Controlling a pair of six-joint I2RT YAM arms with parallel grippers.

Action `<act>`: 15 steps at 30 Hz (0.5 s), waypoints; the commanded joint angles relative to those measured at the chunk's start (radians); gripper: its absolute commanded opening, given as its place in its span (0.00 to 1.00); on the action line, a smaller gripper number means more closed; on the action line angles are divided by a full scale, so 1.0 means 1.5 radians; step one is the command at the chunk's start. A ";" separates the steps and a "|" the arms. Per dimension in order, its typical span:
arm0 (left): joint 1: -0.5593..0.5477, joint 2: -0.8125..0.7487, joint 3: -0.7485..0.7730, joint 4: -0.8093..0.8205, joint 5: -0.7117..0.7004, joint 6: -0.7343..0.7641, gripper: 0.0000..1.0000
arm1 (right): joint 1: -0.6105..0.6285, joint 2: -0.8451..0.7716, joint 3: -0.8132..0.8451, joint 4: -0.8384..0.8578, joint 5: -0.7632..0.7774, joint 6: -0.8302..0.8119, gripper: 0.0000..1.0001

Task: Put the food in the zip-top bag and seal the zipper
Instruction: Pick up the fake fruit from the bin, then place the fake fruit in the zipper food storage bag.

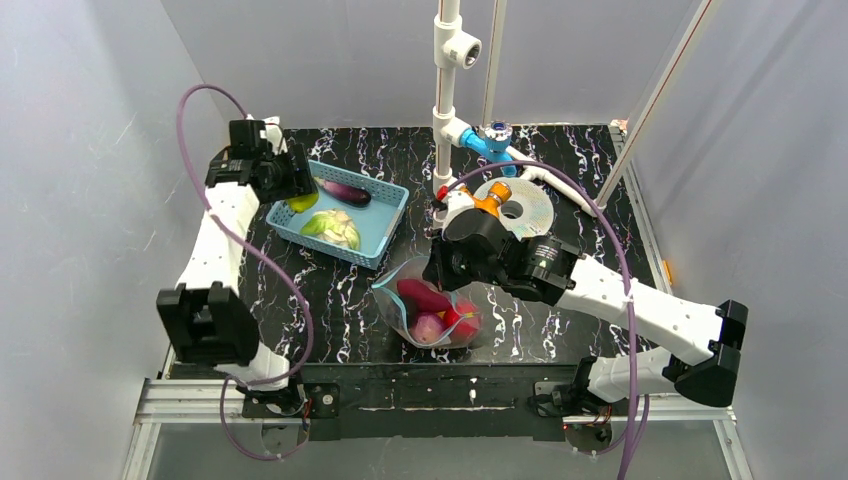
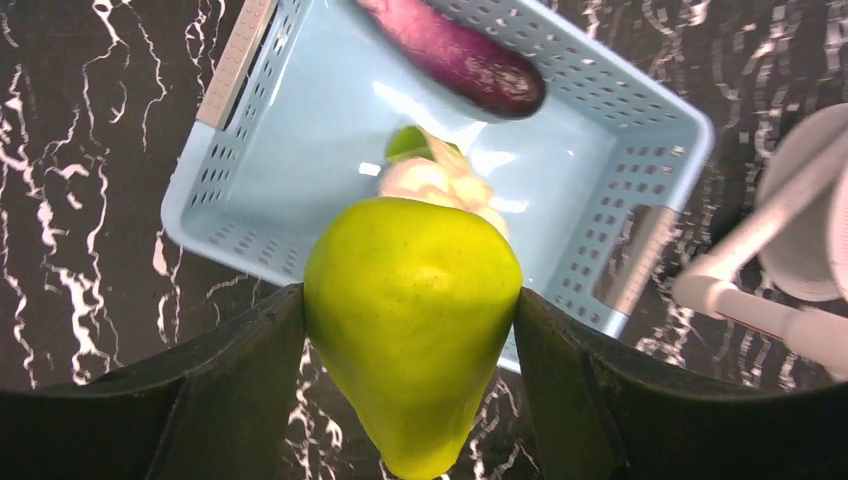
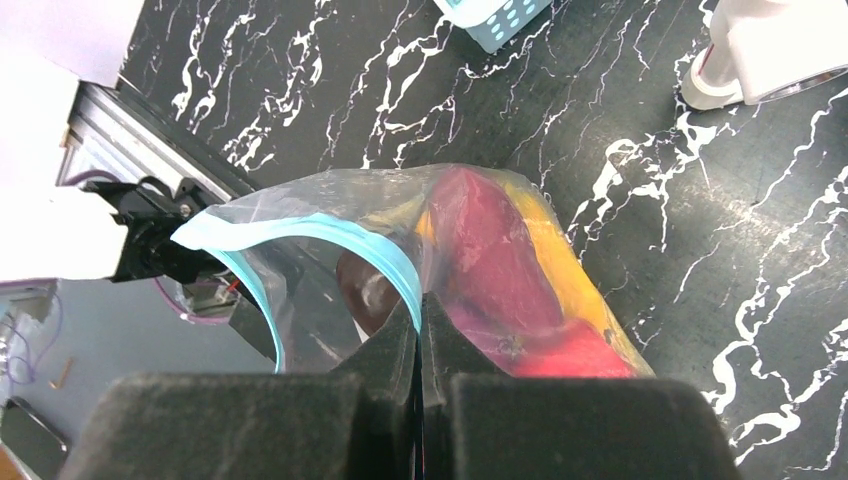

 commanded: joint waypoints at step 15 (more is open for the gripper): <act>-0.002 -0.527 -0.069 -0.066 0.429 -0.259 0.19 | 0.007 0.097 0.128 0.145 -0.037 0.089 0.01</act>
